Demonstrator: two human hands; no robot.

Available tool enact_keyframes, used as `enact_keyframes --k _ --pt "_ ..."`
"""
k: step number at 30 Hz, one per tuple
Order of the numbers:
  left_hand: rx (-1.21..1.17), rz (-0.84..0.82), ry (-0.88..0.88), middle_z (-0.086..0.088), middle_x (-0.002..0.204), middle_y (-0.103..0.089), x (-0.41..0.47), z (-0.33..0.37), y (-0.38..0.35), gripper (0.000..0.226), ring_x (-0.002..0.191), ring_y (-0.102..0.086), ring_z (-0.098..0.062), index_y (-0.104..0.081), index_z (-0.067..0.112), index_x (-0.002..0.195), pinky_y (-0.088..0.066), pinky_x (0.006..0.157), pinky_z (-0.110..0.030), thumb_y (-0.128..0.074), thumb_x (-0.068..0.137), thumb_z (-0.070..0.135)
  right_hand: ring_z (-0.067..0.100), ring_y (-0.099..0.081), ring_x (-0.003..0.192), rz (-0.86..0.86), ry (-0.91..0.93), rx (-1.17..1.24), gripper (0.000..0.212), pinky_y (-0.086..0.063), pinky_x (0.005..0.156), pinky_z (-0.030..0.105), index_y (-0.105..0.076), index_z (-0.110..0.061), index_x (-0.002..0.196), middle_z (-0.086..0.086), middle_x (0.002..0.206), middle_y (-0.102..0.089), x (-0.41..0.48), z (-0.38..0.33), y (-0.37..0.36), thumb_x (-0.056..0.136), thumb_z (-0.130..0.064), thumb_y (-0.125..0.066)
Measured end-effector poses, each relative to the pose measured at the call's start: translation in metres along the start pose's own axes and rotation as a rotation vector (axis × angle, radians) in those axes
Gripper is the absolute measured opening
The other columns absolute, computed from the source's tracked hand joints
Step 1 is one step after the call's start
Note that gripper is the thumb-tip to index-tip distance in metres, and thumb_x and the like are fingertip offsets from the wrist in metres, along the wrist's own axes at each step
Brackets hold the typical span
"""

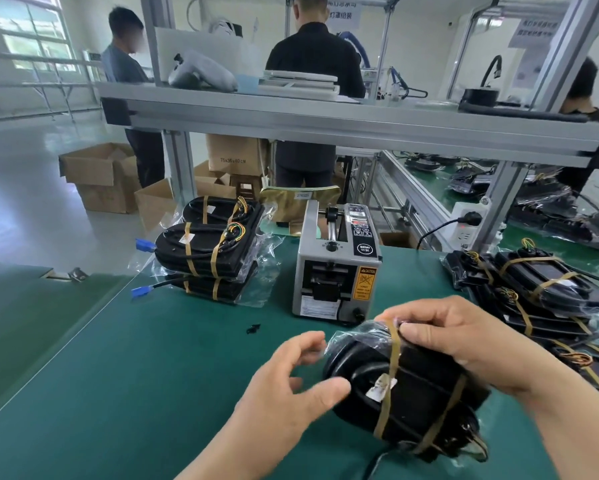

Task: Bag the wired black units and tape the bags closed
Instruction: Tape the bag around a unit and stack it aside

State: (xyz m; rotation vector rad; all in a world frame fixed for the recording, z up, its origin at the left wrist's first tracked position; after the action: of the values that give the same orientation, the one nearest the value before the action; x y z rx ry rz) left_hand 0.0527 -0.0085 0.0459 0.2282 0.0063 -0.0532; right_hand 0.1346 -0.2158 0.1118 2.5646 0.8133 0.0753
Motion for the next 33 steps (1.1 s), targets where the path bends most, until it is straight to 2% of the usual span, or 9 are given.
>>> enact_keyframes --k 3,8,12,17,21,24,26,29,33 --pt "-0.094 -0.170 -0.086 0.013 0.126 -0.067 -0.007 0.016 -0.016 0.060 0.117 -0.063 -0.010 -0.055 0.045 0.126 -0.050 0.101 -0.033 -0.082 0.073 0.045 0.038 -0.068 0.106 -0.029 0.062 0.254 0.036 -0.052 0.098 0.045 -0.074 -0.016 0.113 0.020 0.111 -0.072 -0.007 0.005 -0.003 0.081 -0.033 -0.076" --pt "0.060 -0.049 -0.210 0.021 0.107 -0.072 -0.023 0.037 -0.013 0.057 0.100 -0.068 0.001 -0.055 0.059 0.120 -0.050 0.090 -0.028 -0.081 0.072 0.042 0.029 -0.071 0.099 -0.022 0.151 0.382 0.041 -0.056 0.085 0.032 -0.073 -0.013 0.114 0.019 0.111 -0.073 -0.014 0.007 -0.008 0.077 -0.029 -0.072" --pt "0.102 0.021 -0.310 0.018 0.102 -0.073 -0.036 0.047 -0.006 0.059 0.097 -0.068 -0.002 -0.053 0.061 0.122 -0.050 0.087 -0.028 -0.080 0.072 0.046 0.033 -0.070 0.104 -0.025 0.167 0.402 0.045 -0.057 0.090 0.036 -0.074 -0.016 0.114 0.020 0.113 -0.072 -0.015 -0.002 -0.015 0.075 -0.037 -0.078" --pt "-0.079 0.118 -0.198 0.012 0.104 -0.075 -0.034 0.028 0.012 0.054 0.099 -0.070 -0.007 -0.062 0.054 0.116 -0.050 0.090 -0.034 -0.082 0.066 0.049 -0.004 -0.065 0.107 0.216 0.203 0.057 0.026 -0.047 0.089 0.010 -0.076 -0.041 0.103 -0.020 0.109 -0.073 -0.004 -0.032 -0.036 0.092 -0.022 -0.062" --pt "-0.222 0.308 -0.095 0.005 0.089 -0.077 -0.025 0.005 0.049 0.035 0.081 -0.072 -0.009 -0.074 0.043 0.096 -0.053 0.069 -0.018 -0.083 0.063 0.044 -0.028 -0.044 0.114 0.359 0.290 -0.274 0.029 -0.031 0.089 -0.007 -0.064 -0.047 0.119 -0.046 0.115 -0.057 0.004 -0.056 -0.077 0.096 -0.031 -0.058" --pt "-0.338 0.472 0.038 -0.007 0.086 -0.077 -0.020 -0.017 0.084 0.008 0.079 -0.073 -0.023 -0.077 0.028 0.090 -0.060 0.070 -0.039 -0.077 0.082 0.028 -0.028 -0.022 0.130 0.299 0.296 -0.441 0.039 -0.020 0.107 0.002 -0.052 -0.046 0.134 -0.046 0.135 -0.035 0.015 -0.052 -0.107 0.095 -0.042 -0.054" --pt "-0.418 0.569 0.113 -0.014 0.091 -0.077 -0.018 -0.033 0.112 0.014 0.085 -0.074 -0.032 -0.076 0.016 0.094 -0.061 0.073 -0.050 -0.069 0.089 0.027 -0.026 -0.018 0.133 0.363 0.268 -0.384 0.043 -0.021 0.111 0.010 -0.046 -0.047 0.136 -0.049 0.134 -0.029 0.022 -0.043 -0.115 0.094 -0.041 -0.057" --pt "-0.425 0.650 0.178 -0.010 0.096 -0.077 -0.012 -0.048 0.155 0.024 0.087 -0.075 -0.030 -0.070 0.014 0.104 -0.062 0.067 -0.042 -0.061 0.095 0.035 -0.009 -0.035 0.133 0.397 0.089 -0.191 0.057 -0.029 0.104 0.016 -0.036 -0.049 0.140 -0.046 0.130 -0.030 0.043 -0.020 -0.123 0.090 -0.046 -0.063" --pt "-0.401 0.732 0.264 -0.006 0.092 -0.078 0.001 -0.071 0.198 0.028 0.078 -0.075 -0.026 -0.068 0.016 0.104 -0.057 0.057 -0.030 -0.058 0.096 0.040 0.010 -0.058 0.117 0.140 -0.107 -0.032 0.081 -0.047 0.101 0.031 -0.031 -0.042 0.148 -0.017 0.131 -0.051 0.088 -0.002 -0.166 0.078 -0.053 -0.070"
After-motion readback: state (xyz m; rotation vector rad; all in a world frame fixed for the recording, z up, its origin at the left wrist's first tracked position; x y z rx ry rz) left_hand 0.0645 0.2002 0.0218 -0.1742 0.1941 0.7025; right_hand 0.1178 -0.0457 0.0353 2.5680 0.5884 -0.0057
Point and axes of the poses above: each hand's wrist, its own x-axis towards the middle knuckle, its own y-axis out of the back of the hand, z = x × y, the point moved 5 cm from there along x, towards the middle knuckle
